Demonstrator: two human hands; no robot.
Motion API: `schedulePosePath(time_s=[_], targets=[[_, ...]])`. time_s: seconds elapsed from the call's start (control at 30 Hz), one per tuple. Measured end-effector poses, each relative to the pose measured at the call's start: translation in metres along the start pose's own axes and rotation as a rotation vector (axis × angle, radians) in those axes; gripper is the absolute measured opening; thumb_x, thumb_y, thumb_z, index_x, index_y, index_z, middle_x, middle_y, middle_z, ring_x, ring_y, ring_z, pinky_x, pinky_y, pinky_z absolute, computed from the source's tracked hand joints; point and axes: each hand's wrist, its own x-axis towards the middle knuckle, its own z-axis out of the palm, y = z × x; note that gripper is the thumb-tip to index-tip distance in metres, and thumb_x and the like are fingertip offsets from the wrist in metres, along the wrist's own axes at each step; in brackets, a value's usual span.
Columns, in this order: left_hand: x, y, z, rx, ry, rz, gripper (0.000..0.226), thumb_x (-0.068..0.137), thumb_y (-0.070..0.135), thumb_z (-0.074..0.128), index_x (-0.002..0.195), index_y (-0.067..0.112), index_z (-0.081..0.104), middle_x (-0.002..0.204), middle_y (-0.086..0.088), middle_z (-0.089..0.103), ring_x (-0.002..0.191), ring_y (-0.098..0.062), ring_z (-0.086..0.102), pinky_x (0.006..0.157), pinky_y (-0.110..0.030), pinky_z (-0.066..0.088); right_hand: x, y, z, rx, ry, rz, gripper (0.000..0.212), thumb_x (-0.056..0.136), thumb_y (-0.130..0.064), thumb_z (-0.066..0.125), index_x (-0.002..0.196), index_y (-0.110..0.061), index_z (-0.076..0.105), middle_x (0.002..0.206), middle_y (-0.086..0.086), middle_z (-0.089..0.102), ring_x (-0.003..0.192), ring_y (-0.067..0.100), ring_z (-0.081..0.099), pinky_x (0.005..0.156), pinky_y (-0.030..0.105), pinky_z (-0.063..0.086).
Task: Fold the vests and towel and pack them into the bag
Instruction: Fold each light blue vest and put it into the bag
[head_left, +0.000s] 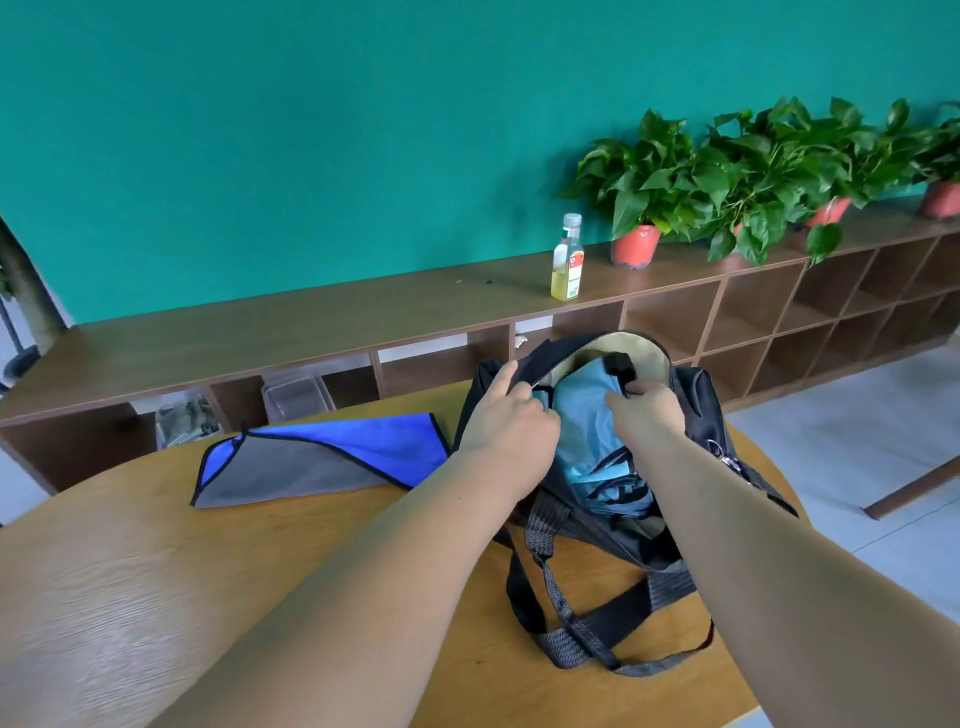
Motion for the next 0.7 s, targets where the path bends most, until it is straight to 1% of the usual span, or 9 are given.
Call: schedulePosePath(time_s=[0.07, 0.13, 0.2, 0.27, 0.33, 0.4, 0.47, 0.57, 0.7], targets=[[-0.002, -0.001, 0.001, 0.019, -0.025, 0.018, 0.033, 0.104, 0.020, 0.041, 0.117, 0.023, 0.071, 0.116, -0.001, 0.070, 0.128, -0.027, 0.049, 0.129, -0.056, -0.004, -0.004, 0.001, 0.003, -0.182, -0.010, -0.016, 0.046, 0.100, -0.026, 0.065, 0.141, -0.010, 0.053, 0.123, 0.016, 0.066, 0.093, 0.034, 0.059, 0.076, 0.034, 0.045], [-0.005, -0.002, 0.005, 0.023, -0.023, 0.019, 0.035, 0.106, 0.025, 0.039, 0.113, 0.024, 0.073, 0.115, -0.001, 0.070, 0.128, -0.027, 0.049, 0.129, -0.056, -0.007, -0.015, -0.002, 0.005, -0.424, 0.044, -0.103, 0.050, 0.098, -0.024, 0.070, 0.136, -0.005, 0.043, 0.126, 0.021, 0.061, 0.101, 0.040, 0.064, 0.075, 0.038, 0.047], [-0.008, -0.005, 0.011, 0.011, -0.005, 0.021, 0.035, 0.107, 0.030, 0.039, 0.110, 0.024, 0.073, 0.113, -0.001, 0.069, 0.126, -0.027, 0.050, 0.128, -0.057, -0.009, -0.025, -0.004, 0.008, -0.705, 0.163, -0.329, 0.053, 0.094, -0.022, 0.076, 0.128, -0.007, 0.039, 0.129, 0.019, 0.052, 0.112, 0.038, 0.061, 0.081, 0.041, 0.051], [-0.009, -0.006, 0.014, 0.008, 0.021, 0.029, 0.034, 0.107, 0.031, 0.039, 0.111, 0.023, 0.072, 0.111, -0.001, 0.069, 0.125, -0.027, 0.050, 0.128, -0.057, -0.008, -0.034, -0.008, 0.012, -0.955, 0.221, -0.605, 0.044, 0.094, -0.024, 0.073, 0.127, -0.013, 0.046, 0.129, 0.011, 0.048, 0.119, 0.031, 0.052, 0.091, 0.039, 0.049], [-0.011, -0.005, 0.012, 0.006, 0.028, 0.035, 0.035, 0.108, 0.032, 0.037, 0.117, 0.021, 0.069, 0.113, -0.002, 0.069, 0.127, -0.028, 0.050, 0.128, -0.057, -0.007, -0.038, -0.006, 0.016, -1.098, 0.071, -0.726, 0.042, 0.103, -0.035, 0.059, 0.141, -0.022, 0.047, 0.145, 0.009, 0.041, 0.134, 0.031, 0.041, 0.104, 0.042, 0.044], [-0.012, -0.002, 0.010, 0.003, 0.032, 0.033, 0.036, 0.108, 0.030, 0.036, 0.124, 0.020, 0.066, 0.116, -0.003, 0.068, 0.128, -0.028, 0.049, 0.128, -0.057, -0.007, -0.032, 0.006, 0.017, -1.159, -0.133, -0.623, 0.057, 0.109, -0.052, 0.037, 0.159, -0.029, 0.026, 0.169, 0.010, 0.014, 0.156, 0.033, 0.013, 0.120, 0.050, 0.028], [-0.015, -0.002, 0.008, -0.005, 0.033, 0.022, 0.036, 0.108, 0.029, 0.035, 0.127, 0.019, 0.063, 0.116, -0.004, 0.067, 0.127, -0.029, 0.049, 0.128, -0.058, -0.006, -0.021, 0.025, 0.017, -1.093, -0.272, -0.512, 0.066, 0.108, -0.061, 0.022, 0.165, -0.032, 0.009, 0.175, 0.005, -0.007, 0.161, 0.030, -0.009, 0.127, 0.053, 0.017], [-0.022, -0.006, 0.010, -0.037, 0.029, -0.006, 0.038, 0.109, 0.031, 0.030, 0.126, 0.018, 0.061, 0.116, -0.004, 0.066, 0.126, -0.029, 0.048, 0.128, -0.057, -0.003, -0.009, 0.045, 0.022, -1.021, -0.324, -0.458, 0.069, 0.107, -0.064, 0.017, 0.167, -0.034, 0.003, 0.175, 0.001, -0.017, 0.161, 0.025, -0.016, 0.129, 0.052, 0.012], [-0.030, -0.011, 0.013, -0.084, 0.034, -0.025, 0.040, 0.110, 0.032, 0.028, 0.128, 0.018, 0.060, 0.120, -0.004, 0.066, 0.127, -0.027, 0.048, 0.128, -0.057, -0.002, -0.008, 0.042, 0.027, -1.045, -0.343, -0.458, 0.069, 0.107, -0.063, 0.016, 0.168, -0.035, 0.001, 0.175, -0.001, -0.018, 0.160, 0.024, -0.018, 0.129, 0.053, 0.008]])
